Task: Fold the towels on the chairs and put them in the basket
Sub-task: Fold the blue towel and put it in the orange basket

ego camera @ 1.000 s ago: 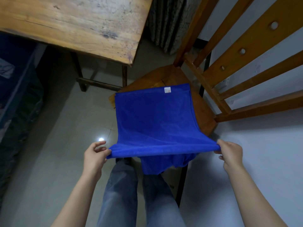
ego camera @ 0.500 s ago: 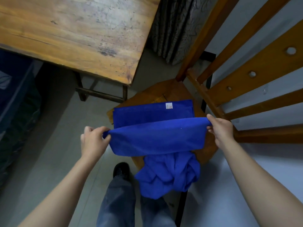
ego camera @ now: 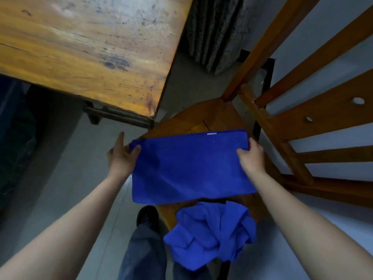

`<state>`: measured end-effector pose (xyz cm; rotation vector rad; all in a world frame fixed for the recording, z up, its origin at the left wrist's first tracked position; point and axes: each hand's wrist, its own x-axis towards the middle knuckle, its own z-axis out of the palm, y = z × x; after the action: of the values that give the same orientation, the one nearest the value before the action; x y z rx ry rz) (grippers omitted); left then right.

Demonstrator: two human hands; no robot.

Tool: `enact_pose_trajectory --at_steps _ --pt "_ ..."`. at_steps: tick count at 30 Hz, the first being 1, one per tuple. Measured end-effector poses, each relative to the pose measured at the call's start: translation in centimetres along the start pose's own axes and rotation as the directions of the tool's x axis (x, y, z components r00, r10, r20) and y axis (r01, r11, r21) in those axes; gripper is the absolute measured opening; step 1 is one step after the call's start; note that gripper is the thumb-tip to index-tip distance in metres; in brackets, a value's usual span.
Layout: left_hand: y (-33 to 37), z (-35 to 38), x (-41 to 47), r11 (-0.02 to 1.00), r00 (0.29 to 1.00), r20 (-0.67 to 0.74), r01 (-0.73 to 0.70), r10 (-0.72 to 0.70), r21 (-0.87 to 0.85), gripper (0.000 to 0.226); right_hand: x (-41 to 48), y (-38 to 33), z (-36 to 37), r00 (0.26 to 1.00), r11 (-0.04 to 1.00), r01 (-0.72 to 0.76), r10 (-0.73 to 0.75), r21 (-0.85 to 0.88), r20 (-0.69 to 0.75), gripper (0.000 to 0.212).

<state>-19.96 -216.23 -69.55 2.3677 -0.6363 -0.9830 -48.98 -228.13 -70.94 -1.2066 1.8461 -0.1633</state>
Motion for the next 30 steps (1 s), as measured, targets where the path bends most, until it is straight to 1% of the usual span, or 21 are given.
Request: enact_pose_trajectory --at_steps 1,2,3,5,6,7,8,10,11,14,16,18,19,21,22,23,24,26,27,28,30 --pt "-0.6 1.1 -0.7 0.976 0.998 0.036 -0.059 0.053 0.209 0.067 -1.0 0.7 0.7 0.997 0.984 0.079 -0.077 -0.162 0.023 0.055" --pt "-1.4 2.1 -1.8 0.915 0.991 0.071 -0.134 0.115 0.381 0.071 -2.3 1.4 1.4 0.980 0.928 0.200 -0.190 -0.316 0.060 0.054" --pt "-2.0 2.9 -3.2 0.832 0.975 0.126 -0.220 0.181 0.509 0.073 -3.8 1.9 2.0 0.943 0.824 0.331 -0.312 -0.460 0.118 0.052" --pt "-3.0 4.5 -5.8 0.659 0.912 0.271 -0.411 0.309 0.630 0.076 -5.8 2.8 2.9 0.839 0.584 0.512 -0.496 -0.630 0.222 0.052" --pt "-3.5 5.3 -6.9 0.611 0.876 0.330 -0.481 0.351 0.628 0.078 -6.3 3.4 3.4 0.809 0.516 0.543 -0.533 -0.663 0.248 0.053" --pt "-4.2 6.0 -7.6 0.583 0.861 0.357 -0.508 0.362 0.634 0.080 -6.5 3.9 3.7 0.801 0.473 0.550 -0.531 -0.689 0.275 0.057" --pt "-4.6 6.3 -7.8 0.583 0.875 0.392 -0.483 0.284 0.653 0.082 -6.7 4.2 3.9 0.830 0.465 0.534 -0.445 -0.706 0.336 0.061" --pt "-6.2 6.5 -7.1 0.563 0.905 0.388 -0.415 0.176 0.714 0.077 -5.9 6.1 4.1 0.852 0.443 0.521 -0.311 -0.729 0.420 0.068" --pt "-6.7 6.4 -6.4 0.533 0.906 0.391 -0.415 0.164 0.738 0.074 -5.3 7.0 4.0 0.849 0.424 0.528 -0.292 -0.736 0.440 0.068" --pt "-7.2 5.7 -5.0 0.414 0.879 0.462 -0.467 0.119 0.782 0.087 -4.2 7.7 3.5 0.820 0.319 0.570 -0.283 -0.757 0.498 0.068" --pt "-6.8 5.1 -4.9 0.411 0.873 0.478 -0.473 0.100 0.779 0.088 -4.4 7.4 3.5 0.823 0.321 0.566 -0.258 -0.759 0.505 0.069" --pt "-5.6 5.0 -5.5 0.430 0.869 0.482 -0.480 0.114 0.764 0.091 -5.1 7.5 3.7 0.847 0.344 0.527 -0.282 -0.777 0.450 0.071" --pt "-5.0 5.1 -6.0 0.405 0.852 0.496 -0.518 0.165 0.754 0.088 -5.4 7.6 3.8 0.855 0.360 0.512 -0.303 -0.780 0.422 0.072" --pt "-4.5 5.6 -6.7 0.362 0.794 0.545 -0.608 0.270 0.706 0.072 -5.7 7.8 3.5 0.857 0.359 0.511 -0.282 -0.781 0.431 0.073" --pt "-4.5 5.8 -6.9 0.324 0.780 0.579 -0.626 0.240 0.709 0.069 -5.7 7.8 3.3 0.854 0.353 0.517 -0.266 -0.780 0.446 0.073" --pt "-5.3 6.0 -6.9 0.319 0.782 0.578 -0.622 0.232 0.715 0.070 -5.8 7.7 3.1 0.859 0.375 0.511 -0.263 -0.773 0.440 0.073" --pt "-6.2 6.2 -6.9 0.328 0.809 0.555 -0.587 0.194 0.740 0.072 -6.0 7.6 2.9 0.875 0.424 0.482 -0.281 -0.766 0.395 0.073" --pt "-6.9 6.4 -7.0 0.372 0.842 0.514 -0.535 0.162 0.759 0.074 -6.4 7.4 2.2 0.934 0.609 0.330 -0.319 -0.722 0.158 0.072" --pt "-6.8 6.3 -7.2 0.394 0.853 0.493 -0.519 0.172 0.759 0.076 -6.4 7.5 1.7 0.962 0.728 0.218 -0.273 -0.650 0.017 0.073" --pt "-6.6 6.0 -7.6 0.438 0.871 0.463 -0.484 0.162 0.757 0.077 -6.2 7.5 1.3 0.981 0.831 0.102 -0.177 -0.546 -0.085 0.074" --pt "-6.6 5.3 -7.9 0.562 0.926 0.372 -0.345 0.071 0.752 0.080 -5.1 7.5 0.6 0.987 0.945 -0.101 0.057 -0.312 -0.148 0.076"
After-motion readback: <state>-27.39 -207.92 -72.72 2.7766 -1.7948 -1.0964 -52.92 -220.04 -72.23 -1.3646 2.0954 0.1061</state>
